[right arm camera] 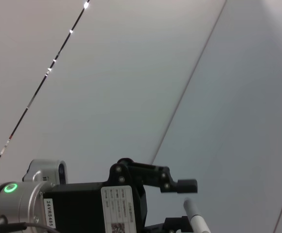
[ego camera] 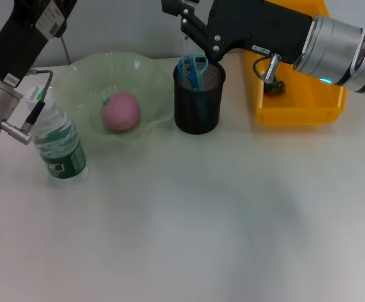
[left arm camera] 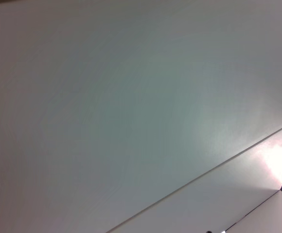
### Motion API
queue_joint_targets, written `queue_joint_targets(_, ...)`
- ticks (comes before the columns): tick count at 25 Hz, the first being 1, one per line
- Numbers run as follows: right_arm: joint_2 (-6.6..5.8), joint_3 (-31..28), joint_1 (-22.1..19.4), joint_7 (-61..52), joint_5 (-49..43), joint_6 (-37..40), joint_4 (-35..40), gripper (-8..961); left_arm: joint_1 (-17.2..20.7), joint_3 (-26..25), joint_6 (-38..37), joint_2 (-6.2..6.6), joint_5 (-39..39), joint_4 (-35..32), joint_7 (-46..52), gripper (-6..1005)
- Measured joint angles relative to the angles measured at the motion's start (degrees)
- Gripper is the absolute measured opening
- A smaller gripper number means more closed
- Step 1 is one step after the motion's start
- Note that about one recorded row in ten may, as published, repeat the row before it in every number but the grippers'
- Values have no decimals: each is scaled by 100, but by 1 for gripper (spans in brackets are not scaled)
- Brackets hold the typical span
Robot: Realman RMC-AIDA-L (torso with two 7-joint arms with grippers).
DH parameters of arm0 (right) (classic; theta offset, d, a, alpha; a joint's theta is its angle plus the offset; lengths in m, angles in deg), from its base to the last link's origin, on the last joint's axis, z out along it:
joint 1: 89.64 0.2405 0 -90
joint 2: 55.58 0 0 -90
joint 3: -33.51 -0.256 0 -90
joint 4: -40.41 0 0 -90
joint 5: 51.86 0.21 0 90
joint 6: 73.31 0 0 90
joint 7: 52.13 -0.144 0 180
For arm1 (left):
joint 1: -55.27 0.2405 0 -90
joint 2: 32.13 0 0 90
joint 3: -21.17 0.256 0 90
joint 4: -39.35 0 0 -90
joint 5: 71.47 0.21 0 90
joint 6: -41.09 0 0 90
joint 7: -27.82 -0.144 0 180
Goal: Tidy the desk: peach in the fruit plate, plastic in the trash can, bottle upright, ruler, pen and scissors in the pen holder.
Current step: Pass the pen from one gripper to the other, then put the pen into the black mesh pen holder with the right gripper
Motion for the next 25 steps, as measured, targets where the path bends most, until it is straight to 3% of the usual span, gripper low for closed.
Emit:
queue_joint_targets(7,5,1,-95,-52,242,5,-1,136,119,-2,-98,1,-1,-211,-50,445)
queue_joint_targets(13,-37,-37,-393,-523,1158,96,-5,141,388,186,-205,1,10,-686,-350,699)
queue_joint_targets(15,-52,-55,-542,-957,1389,107,134,143,661,406,-333,12,23,-1181,-887,793)
queue_joint_targets(19,-134,-107,-851,-2398,1427,64,765,146,856,703,-510,59,59,-1555,-1530,793)
queue_joint_targets(21,-209,-108,-990,-3247,1212,51,1217,148,1071,860,-704,130,653,-2115,-2346,794)
queue_joint_targets(22,-305,-176,-1090,-4298,749,47,1833,149,1128,823,-707,148,988,-2280,-2480,794)
queue_joint_targets(23,-305,-176,-1090,-4298,749,47,1833,150,1128,823,-707,148,988,-2280,-2480,794)
queue_joint_targets(25,-427,-290,-1080,-5345,56,119,2460,151,1128,823,-707,148,988,-2280,-2480,794)
